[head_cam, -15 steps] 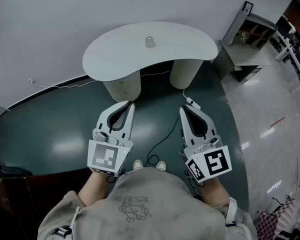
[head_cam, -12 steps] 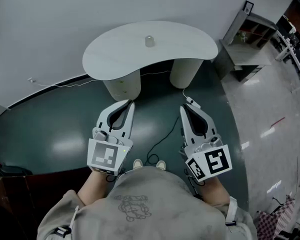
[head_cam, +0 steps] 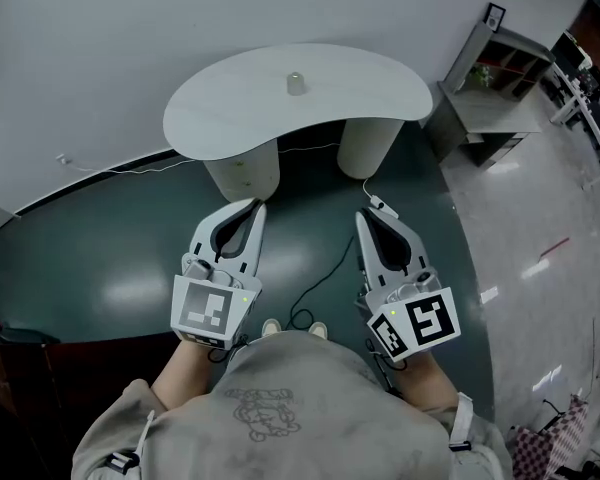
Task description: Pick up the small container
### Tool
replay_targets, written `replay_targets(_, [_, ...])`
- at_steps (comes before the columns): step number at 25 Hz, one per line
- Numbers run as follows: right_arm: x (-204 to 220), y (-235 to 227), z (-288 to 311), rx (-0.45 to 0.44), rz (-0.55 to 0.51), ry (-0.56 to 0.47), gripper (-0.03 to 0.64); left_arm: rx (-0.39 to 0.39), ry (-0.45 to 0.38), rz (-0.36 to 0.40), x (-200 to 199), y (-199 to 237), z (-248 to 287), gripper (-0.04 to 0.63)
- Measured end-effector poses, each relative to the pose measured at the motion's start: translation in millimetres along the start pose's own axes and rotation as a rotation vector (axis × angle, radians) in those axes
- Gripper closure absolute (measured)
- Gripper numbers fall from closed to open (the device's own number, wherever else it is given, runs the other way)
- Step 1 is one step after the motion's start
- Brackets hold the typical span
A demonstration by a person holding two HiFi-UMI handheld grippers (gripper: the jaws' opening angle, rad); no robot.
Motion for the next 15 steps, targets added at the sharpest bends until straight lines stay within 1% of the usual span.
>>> replay_targets(4, [1.6, -4.0, -2.6, -0.01, 0.006, 0.0, 0.586, -0.004, -0.006, 0.032, 1.6, -3.2, 0.8, 0.577])
replay_targets(8, [2.1, -10.1, -6.7, -0.024, 0.01, -0.001, 0.586, -0.038, -0.012, 0.032, 0.4, -7.9, -1.7, 0.577])
replay_targets(15, [1.4, -32.2, -17.4, -0.042, 0.019, -0.005, 0.586, -0.067, 0.001, 0.045, 0.6, -26.1, 5.5, 0.577])
Point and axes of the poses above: the fingertips, and each gripper's own axes: z forward along the fingers, y to its left, x out of its underside, the point moved 10 cm from there along -z, backward along the fingers, and after that the axes turned 13 degrees about -y, right-handed, at the moved point
